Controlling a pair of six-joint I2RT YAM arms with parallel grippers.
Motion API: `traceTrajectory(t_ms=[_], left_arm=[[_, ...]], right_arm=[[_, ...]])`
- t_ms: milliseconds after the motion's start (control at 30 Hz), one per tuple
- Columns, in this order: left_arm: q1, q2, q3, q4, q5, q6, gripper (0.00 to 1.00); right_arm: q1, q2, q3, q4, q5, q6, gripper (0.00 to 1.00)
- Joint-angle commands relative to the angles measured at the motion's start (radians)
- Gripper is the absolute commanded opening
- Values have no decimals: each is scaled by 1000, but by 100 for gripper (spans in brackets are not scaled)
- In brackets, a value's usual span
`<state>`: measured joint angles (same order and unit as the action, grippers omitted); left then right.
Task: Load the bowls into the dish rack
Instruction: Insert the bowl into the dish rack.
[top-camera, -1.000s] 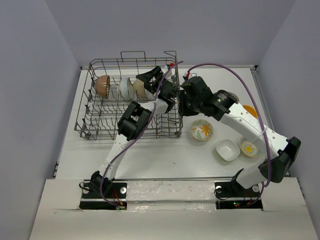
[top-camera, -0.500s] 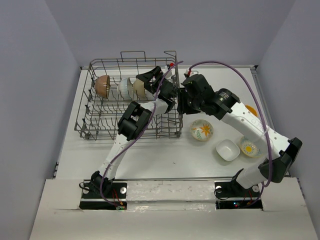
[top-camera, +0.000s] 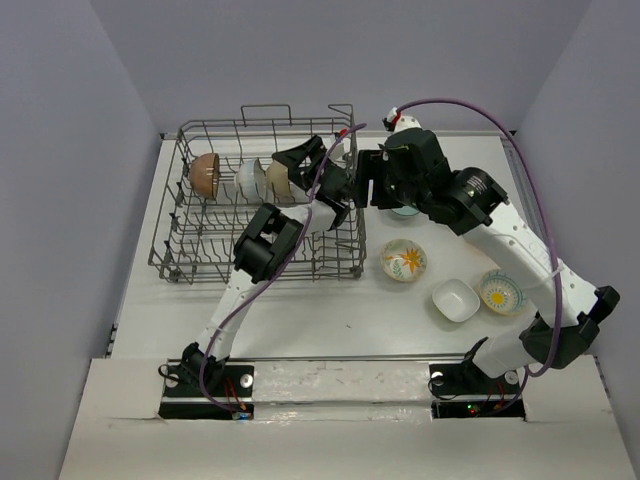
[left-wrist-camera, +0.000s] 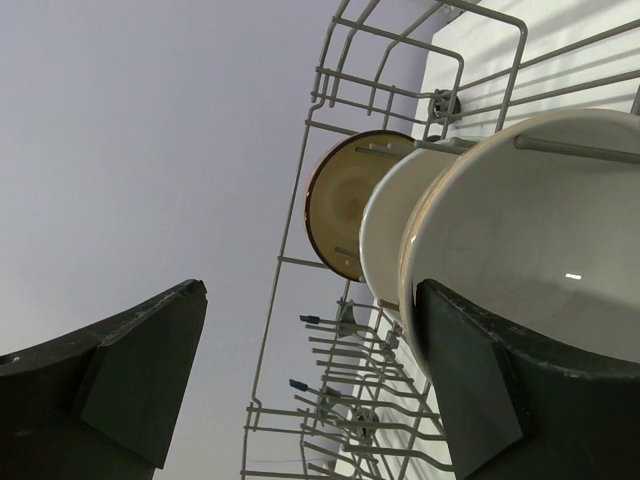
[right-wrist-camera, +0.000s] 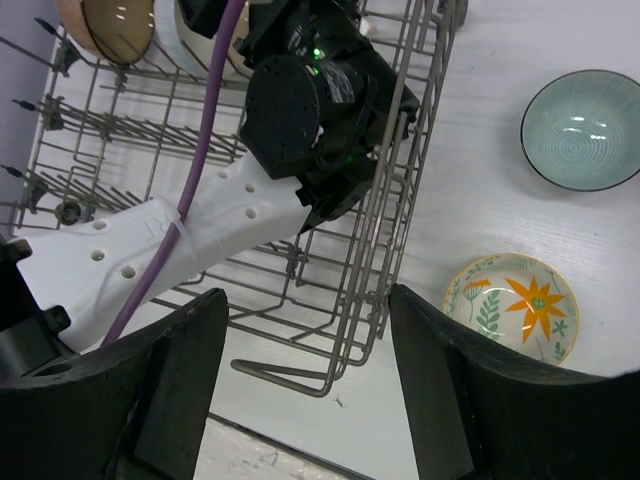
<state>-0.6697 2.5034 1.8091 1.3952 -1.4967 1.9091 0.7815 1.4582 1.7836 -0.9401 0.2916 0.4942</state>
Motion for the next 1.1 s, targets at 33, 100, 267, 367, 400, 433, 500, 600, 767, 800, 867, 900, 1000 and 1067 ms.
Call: traceTrajectory(t_ms=[33, 100, 267, 367, 400, 433, 500, 600, 767, 800, 867, 900, 1000, 1067], left_arm=[[-47, -81, -48, 625, -220, 324, 99], [-51, -87, -59, 610, -220, 309, 99], [-59, -89, -74, 600, -220, 294, 99], [-67, -97, -77, 593, -220, 281, 99], [-68, -100, -80, 584, -220, 277, 99], [-71, -103, -82, 579, -220, 268, 99], [-73, -115, -88, 564, -220, 257, 99], [-74, -126, -96, 561, -220, 251, 99], [-77, -129, -105, 558, -220, 248, 99], [-77, -130, -106, 558, -220, 246, 99], [-77, -136, -109, 556, -220, 243, 99], [-77, -140, -109, 548, -220, 237, 99], [-82, -152, -114, 527, -220, 223, 99], [-84, -159, -122, 528, -220, 222, 99]], right_arm=[[10, -15, 80, 41, 23, -22, 75], [10, -13, 83, 44, 29, -22, 76], [10, -13, 69, 50, 44, -22, 77], [10, -16, 56, 63, 72, -29, 78], [10, -22, 48, 85, 87, -32, 78], [10, -25, 40, 99, 95, -34, 79], [10, -35, 16, 158, 112, -37, 80], [10, -45, -21, 251, 124, -45, 81], [10, -97, -186, 576, 204, -58, 84], [10, -105, -260, 634, 204, -68, 86], [10, -121, -323, 735, 195, -78, 89], [10, -122, -352, 827, 169, -78, 93], [10, -90, -417, 928, 108, -66, 100], [10, -55, -408, 966, 96, -59, 100]])
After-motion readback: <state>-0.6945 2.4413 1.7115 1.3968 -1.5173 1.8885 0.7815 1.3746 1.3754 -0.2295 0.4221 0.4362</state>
